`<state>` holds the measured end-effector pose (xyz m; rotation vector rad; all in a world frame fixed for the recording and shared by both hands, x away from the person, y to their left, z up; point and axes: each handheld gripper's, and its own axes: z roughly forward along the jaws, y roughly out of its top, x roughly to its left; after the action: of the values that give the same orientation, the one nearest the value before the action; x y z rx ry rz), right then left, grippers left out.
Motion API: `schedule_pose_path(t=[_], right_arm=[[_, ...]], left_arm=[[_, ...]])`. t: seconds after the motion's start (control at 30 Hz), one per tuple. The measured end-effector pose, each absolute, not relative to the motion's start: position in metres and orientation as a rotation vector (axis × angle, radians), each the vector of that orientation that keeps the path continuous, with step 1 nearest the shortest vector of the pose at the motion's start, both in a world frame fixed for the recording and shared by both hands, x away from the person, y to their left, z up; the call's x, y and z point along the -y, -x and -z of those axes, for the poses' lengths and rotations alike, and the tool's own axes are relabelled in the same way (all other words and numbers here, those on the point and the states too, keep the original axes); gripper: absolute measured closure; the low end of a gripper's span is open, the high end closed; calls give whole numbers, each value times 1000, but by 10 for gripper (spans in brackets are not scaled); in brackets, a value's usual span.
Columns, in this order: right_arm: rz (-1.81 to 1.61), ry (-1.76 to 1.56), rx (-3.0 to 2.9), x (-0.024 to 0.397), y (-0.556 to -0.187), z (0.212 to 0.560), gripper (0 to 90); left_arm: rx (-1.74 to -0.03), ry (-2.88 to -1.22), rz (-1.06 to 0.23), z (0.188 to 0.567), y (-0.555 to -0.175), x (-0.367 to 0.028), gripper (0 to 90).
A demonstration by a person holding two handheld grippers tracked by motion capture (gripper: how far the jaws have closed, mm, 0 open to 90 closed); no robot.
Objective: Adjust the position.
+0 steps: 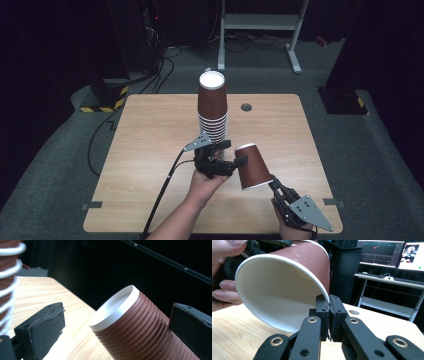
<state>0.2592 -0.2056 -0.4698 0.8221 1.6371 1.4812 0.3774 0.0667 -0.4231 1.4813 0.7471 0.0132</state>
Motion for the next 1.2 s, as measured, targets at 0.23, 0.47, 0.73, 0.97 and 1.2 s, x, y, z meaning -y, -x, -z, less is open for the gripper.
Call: schedule_pose_path(t=[0.23, 0.47, 0.73, 0.97, 1.2], right_arm=[[-1486, -842, -1630, 210, -260, 470, 867], [-1477, -845, -1639, 211, -261, 472, 867], [-1459, -858, -1650, 215, -265, 474, 867], [-1441, -882, -1671, 217, -269, 477, 867], [-1415, -919, -1693, 220, -275, 480, 867]], left_arm=[[-754, -1497, -84, 422, -373, -80, 46], [-747, -1568, -222, 426, -360, -102, 81], [-814, -1657, -345, 450, -351, -140, 104], [-948, -1754, -461, 480, -351, -189, 108], [-1086, -1828, -564, 505, -350, -235, 90]])
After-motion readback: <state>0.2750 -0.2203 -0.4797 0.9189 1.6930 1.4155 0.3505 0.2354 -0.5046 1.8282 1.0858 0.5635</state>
